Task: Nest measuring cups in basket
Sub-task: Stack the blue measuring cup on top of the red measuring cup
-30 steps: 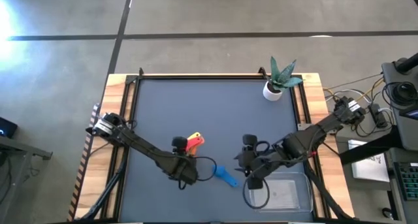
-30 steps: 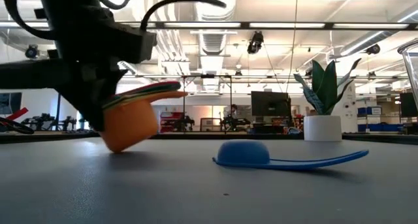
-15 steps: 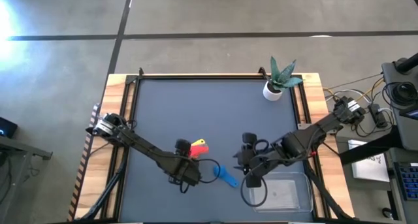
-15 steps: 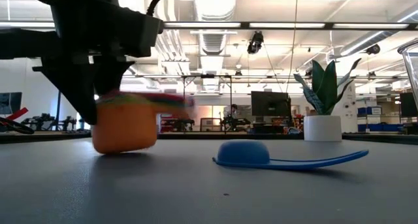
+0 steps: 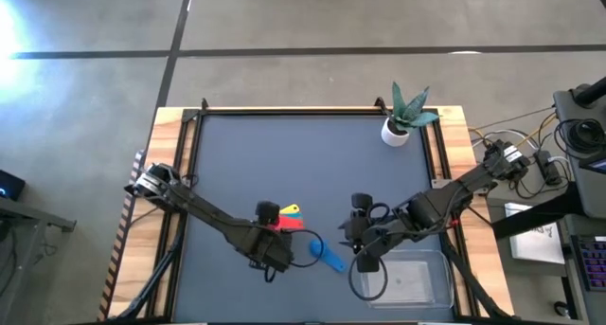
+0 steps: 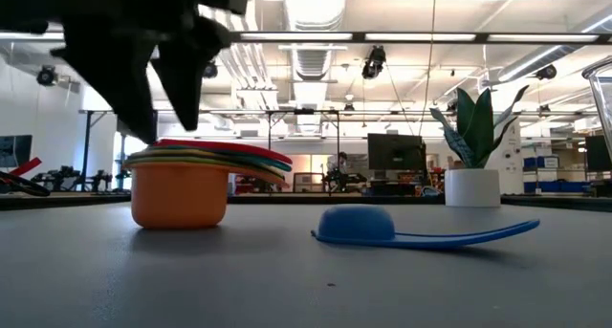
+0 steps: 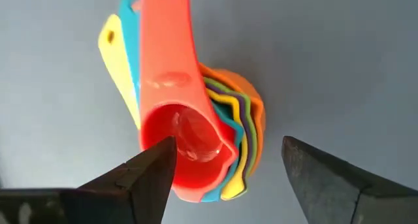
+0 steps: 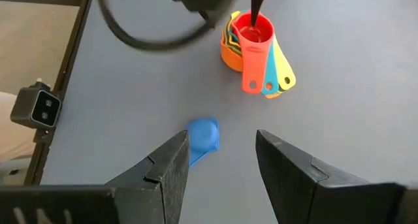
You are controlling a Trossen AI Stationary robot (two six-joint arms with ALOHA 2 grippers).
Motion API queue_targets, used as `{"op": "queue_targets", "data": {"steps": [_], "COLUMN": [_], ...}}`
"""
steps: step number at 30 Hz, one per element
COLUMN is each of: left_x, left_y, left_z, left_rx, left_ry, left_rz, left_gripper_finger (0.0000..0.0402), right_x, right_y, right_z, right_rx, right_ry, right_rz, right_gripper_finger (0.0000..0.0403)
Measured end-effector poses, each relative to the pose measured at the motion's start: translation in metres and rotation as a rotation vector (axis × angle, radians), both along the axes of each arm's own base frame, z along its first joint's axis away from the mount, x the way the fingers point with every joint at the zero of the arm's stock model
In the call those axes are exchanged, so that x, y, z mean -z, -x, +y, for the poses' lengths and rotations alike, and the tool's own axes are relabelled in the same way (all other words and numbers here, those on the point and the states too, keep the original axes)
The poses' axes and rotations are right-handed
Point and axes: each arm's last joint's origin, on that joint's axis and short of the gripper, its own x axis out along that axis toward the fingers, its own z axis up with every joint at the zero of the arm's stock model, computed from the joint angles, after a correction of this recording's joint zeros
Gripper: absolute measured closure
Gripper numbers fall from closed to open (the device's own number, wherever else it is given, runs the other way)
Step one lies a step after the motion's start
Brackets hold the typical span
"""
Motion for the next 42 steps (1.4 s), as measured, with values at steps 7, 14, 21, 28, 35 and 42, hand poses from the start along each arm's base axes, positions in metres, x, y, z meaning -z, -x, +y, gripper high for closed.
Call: {"op": "queue_targets", "data": {"steps": [7,14,21,28,35,42], "left_x": [-0.023,-0.051,-0.063,-0.068,-0.061,-0.060], "left_y": [0.013,0.043,0.067,0.080,0.081,0.072], "left_z": [-0.007,-0.005,0.008,0.021,0.030,0.026], "left_rx": [0.006,0.025,0.127,0.240,0.226,0.227], "left_ry": [-0.054,0.056,0.304,0.358,0.364,0.357], "left_rz": [-0.124,-0.413,-0.785,-1.198,-1.342,-1.335], "left_gripper_finger": [0.0161,0.0171,0.0171,0.0171,0.0171,0.0171], "right_x": [0.007,0.017,0.019,0.017,0.027,0.053], "right_y": [0.001,0.002,0.001,-0.003,-0.007,-0.008], "right_z": [-0.001,-0.001,0.000,0.001,0.004,0.004], "right_rx": [0.013,0.031,0.031,0.001,-0.016,-0.012], "right_ry": [-0.002,-0.012,-0.023,-0.020,-0.036,-0.070], "right_rz": [0.020,0.050,0.030,-0.016,-0.076,-0.131], "right_gripper_finger": [0.0236,0.0236,0.0236,0.0236,0.0236,0.0236]}}
